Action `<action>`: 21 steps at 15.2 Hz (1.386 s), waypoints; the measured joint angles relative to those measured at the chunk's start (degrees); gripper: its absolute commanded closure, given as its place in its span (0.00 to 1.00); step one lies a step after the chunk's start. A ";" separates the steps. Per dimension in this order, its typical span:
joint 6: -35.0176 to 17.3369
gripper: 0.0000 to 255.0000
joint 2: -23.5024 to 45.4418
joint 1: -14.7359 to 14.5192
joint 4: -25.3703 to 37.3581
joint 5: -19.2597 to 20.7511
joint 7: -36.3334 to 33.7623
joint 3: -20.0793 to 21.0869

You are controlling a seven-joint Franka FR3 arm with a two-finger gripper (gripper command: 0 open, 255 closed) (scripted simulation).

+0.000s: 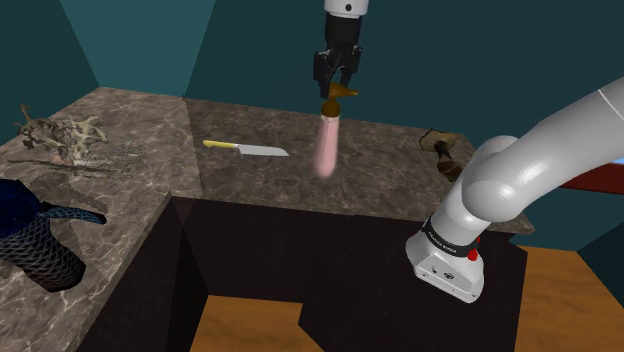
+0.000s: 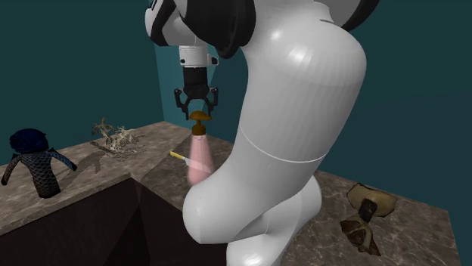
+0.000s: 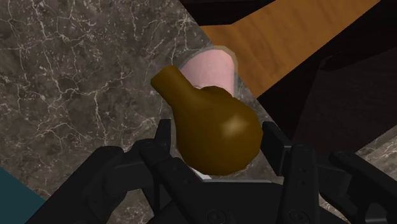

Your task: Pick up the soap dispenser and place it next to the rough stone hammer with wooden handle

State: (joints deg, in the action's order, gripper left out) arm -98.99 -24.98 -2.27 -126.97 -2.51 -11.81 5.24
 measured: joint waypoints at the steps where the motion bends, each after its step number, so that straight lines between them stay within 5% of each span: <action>1: 0.79 1.00 0.08 0.02 0.86 0.03 0.02 -0.04; 21: 16.05 1.00 2.86 0.21 18.90 0.37 -0.32 -0.27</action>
State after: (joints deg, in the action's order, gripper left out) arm -82.95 -22.12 -2.06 -108.07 -2.14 -12.13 4.97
